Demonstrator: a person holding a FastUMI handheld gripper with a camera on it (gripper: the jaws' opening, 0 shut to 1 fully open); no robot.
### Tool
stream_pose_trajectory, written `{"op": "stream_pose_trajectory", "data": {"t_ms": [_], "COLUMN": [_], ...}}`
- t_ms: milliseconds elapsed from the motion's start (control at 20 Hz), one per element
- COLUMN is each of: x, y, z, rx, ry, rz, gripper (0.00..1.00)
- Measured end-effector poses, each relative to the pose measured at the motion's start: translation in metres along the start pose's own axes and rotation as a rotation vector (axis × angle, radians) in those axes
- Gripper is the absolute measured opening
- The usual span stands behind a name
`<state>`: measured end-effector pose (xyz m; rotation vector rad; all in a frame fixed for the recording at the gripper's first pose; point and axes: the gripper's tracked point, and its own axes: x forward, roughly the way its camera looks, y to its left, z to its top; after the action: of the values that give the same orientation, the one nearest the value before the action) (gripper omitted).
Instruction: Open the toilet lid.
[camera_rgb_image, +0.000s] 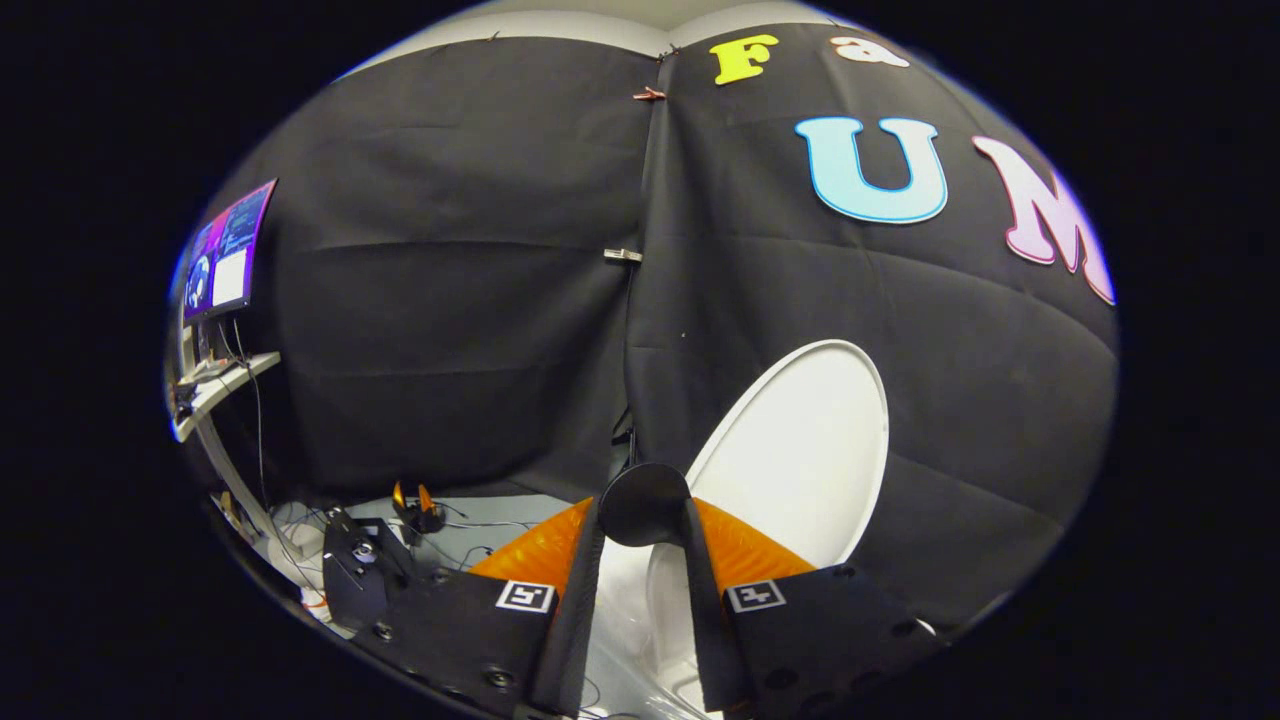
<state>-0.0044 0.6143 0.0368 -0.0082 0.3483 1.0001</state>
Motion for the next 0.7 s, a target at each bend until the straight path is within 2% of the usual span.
{"op": "stream_pose_trajectory", "data": {"t_ms": [50, 150, 200, 350, 700], "x": [0.002, 0.003, 0.004, 0.004, -0.019], "y": [0.001, -0.003, -0.001, -0.003, -0.005], "z": [-0.001, 0.0, 0.002, 0.001, 0.051], "rx": [0.001, -0.006, -0.006, -0.016, 0.038], "ry": [0.001, -0.003, -0.014, -0.021, -0.179], "rz": [0.001, -0.006, 0.0, 0.003, 0.016], "gripper": [0.5, 0.67, 0.67, 1.0, 0.99]}}
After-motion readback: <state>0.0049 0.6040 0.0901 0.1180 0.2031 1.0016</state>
